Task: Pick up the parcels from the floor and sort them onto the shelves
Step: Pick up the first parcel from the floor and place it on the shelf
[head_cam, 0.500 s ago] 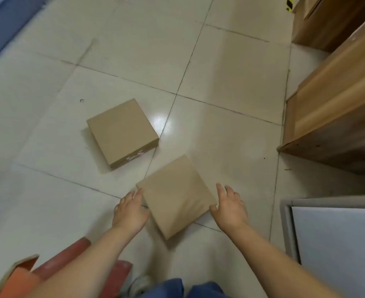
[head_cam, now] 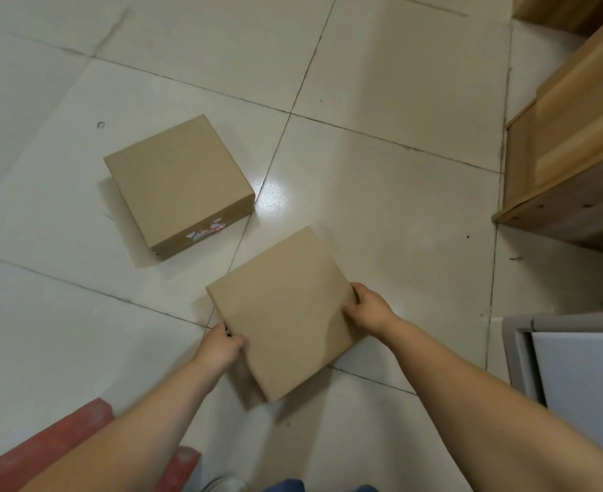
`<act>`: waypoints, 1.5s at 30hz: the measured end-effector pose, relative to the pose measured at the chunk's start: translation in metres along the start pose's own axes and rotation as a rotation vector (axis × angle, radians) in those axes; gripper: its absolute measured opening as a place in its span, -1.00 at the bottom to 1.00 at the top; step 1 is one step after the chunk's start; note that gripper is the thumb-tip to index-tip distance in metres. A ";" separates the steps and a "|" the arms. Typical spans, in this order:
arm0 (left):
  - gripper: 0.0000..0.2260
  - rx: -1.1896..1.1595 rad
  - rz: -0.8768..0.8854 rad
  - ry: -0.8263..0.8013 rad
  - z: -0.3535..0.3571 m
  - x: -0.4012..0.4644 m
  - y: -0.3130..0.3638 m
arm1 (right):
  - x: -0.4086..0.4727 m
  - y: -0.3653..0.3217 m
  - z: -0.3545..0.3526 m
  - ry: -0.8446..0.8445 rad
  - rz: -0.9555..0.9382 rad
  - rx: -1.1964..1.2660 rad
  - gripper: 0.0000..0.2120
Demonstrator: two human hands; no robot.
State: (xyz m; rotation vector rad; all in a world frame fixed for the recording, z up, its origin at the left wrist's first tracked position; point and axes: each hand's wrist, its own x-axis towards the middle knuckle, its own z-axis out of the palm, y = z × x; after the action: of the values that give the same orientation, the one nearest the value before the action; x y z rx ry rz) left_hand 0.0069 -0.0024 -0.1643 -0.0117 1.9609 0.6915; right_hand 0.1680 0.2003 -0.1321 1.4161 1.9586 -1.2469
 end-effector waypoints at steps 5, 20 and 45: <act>-0.90 -0.204 -0.121 -0.005 0.005 -0.001 0.003 | 0.003 -0.002 0.001 -0.030 0.042 0.150 -0.55; -0.68 -0.224 0.044 0.030 -0.005 -0.038 0.067 | -0.040 -0.007 -0.036 0.097 0.025 0.342 -0.41; -0.64 -0.295 0.382 -0.151 -0.164 -0.535 0.390 | -0.519 -0.214 -0.378 0.350 0.002 0.676 -0.65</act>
State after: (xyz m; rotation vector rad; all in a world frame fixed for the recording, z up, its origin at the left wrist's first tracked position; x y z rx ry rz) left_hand 0.0163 0.0954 0.5104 0.2335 1.7164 1.1929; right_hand 0.2396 0.2277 0.5403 2.0700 1.8098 -1.8762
